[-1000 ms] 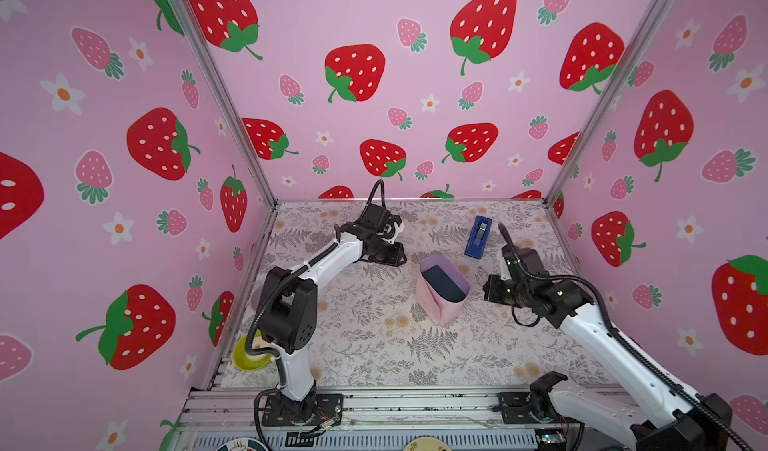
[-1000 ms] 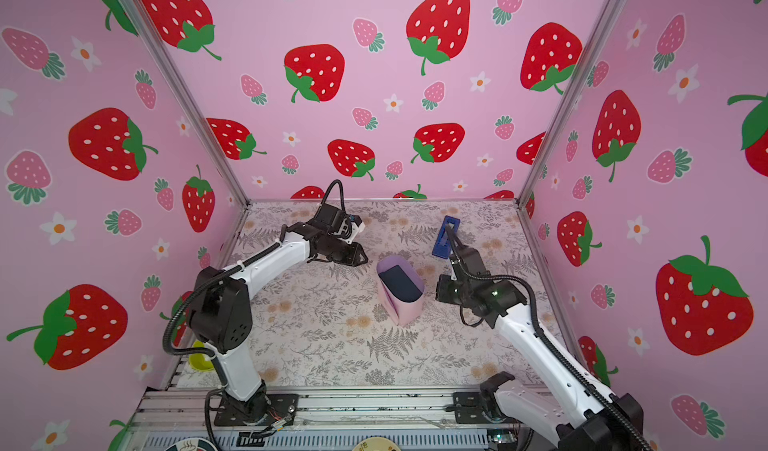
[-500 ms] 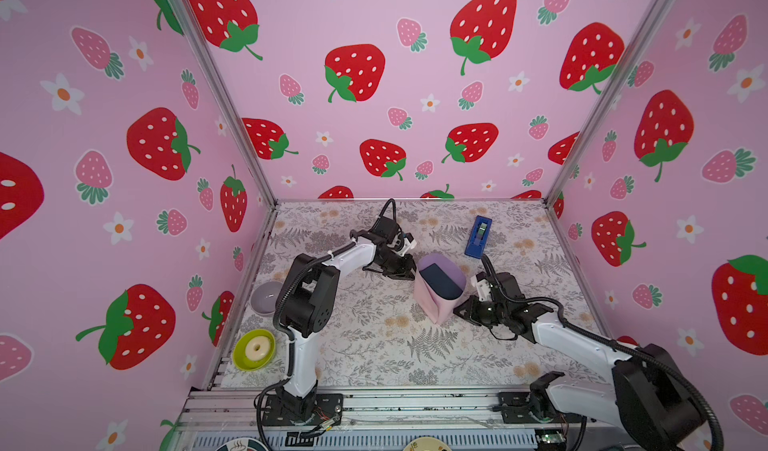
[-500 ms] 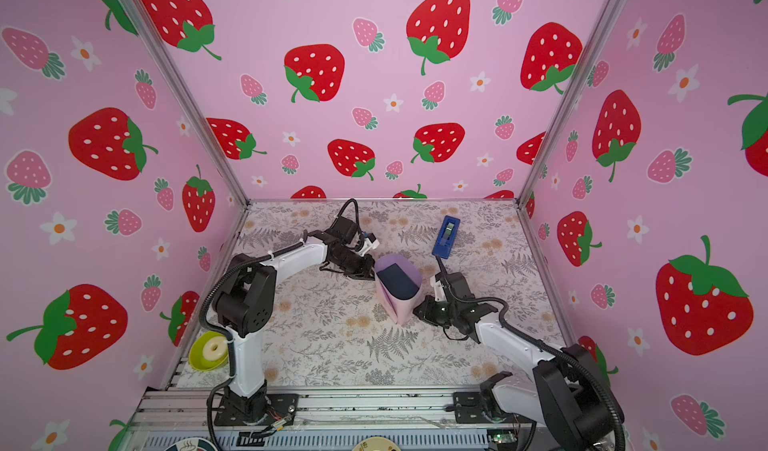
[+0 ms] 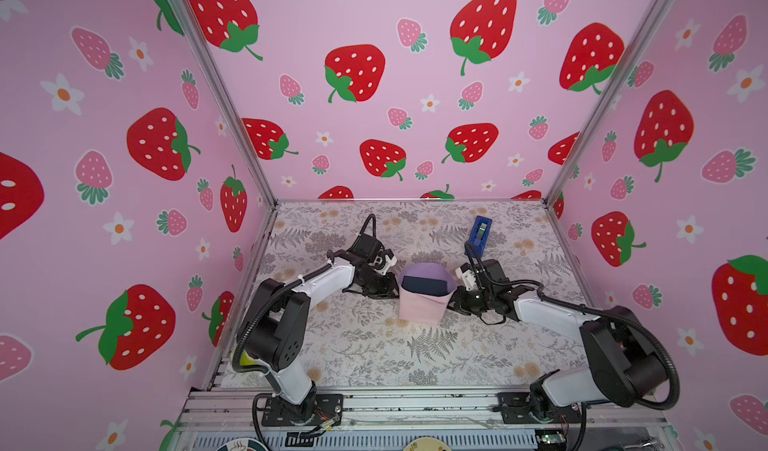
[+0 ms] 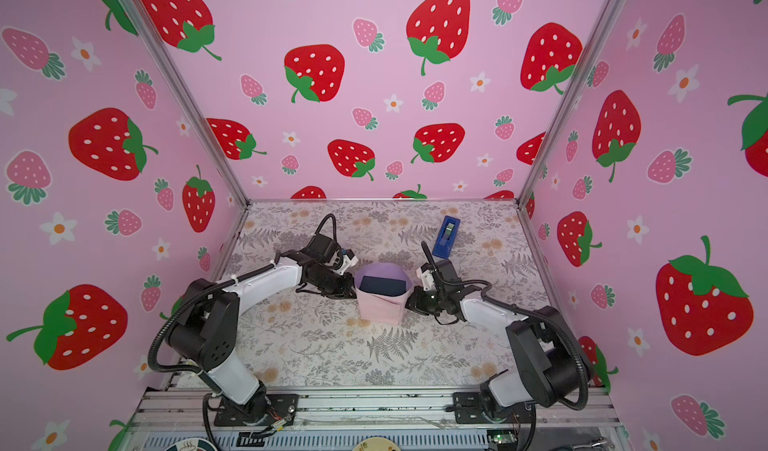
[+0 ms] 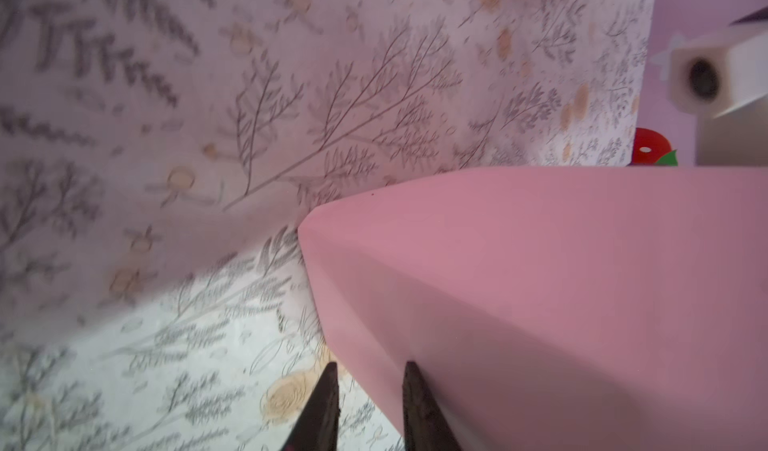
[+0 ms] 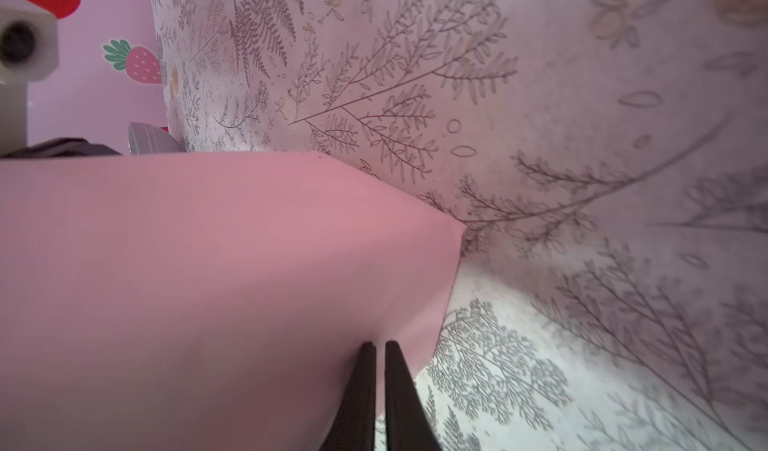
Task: Wrap the gift box in paper
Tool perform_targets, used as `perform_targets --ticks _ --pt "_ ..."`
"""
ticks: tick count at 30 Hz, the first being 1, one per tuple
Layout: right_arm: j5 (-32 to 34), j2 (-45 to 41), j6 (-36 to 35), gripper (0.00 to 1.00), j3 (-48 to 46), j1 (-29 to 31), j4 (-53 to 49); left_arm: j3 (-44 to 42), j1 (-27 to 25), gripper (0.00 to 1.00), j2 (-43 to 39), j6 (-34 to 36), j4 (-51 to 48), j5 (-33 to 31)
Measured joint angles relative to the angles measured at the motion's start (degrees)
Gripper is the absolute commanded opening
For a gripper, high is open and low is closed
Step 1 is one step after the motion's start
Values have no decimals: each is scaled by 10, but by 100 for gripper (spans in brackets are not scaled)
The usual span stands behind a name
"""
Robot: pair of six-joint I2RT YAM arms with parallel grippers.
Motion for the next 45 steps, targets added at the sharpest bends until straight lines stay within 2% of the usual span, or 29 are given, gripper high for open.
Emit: perform_targets --ticks 7,13,17,20,22,26,27,30,35,39,42,45 --pt "-8 17 -13 11 24 42 -3 -99 2 33 -92 -33 -19 -43" --pt "2 -14 -20 13 25 45 -31 -94 9 35 -100 -36 -21 -63" --pt "15 -38 -28 16 32 45 -47 -59 10 35 -87 -33 -25 -64" --pt "37 -44 -35 25 39 45 -64 -40 11 37 -78 -29 -30 -66" --pt "59 -60 -41 30 39 42 -82 -30 12 42 -74 -25 -33 -77" --pt "82 -119 -53 48 38 27 -95 -29 18 49 -103 -24 -34 -115" --pt "88 -138 -57 51 38 23 -95 -30 21 50 -121 -25 -33 -126" --pt "103 -187 -76 72 38 11 -93 -41 33 55 -193 -23 -24 -161" --pt "99 -236 -114 99 36 -15 -82 -66 55 77 -325 -10 -9 -213" --pt "83 -250 -130 100 33 -31 -68 -94 79 100 -402 2 -6 -232" --pt "67 -255 -141 100 25 -31 -48 -111 88 99 -445 11 -3 -232" --pt "54 -280 -149 98 -8 -27 -12 -135 88 97 -480 11 14 -206"
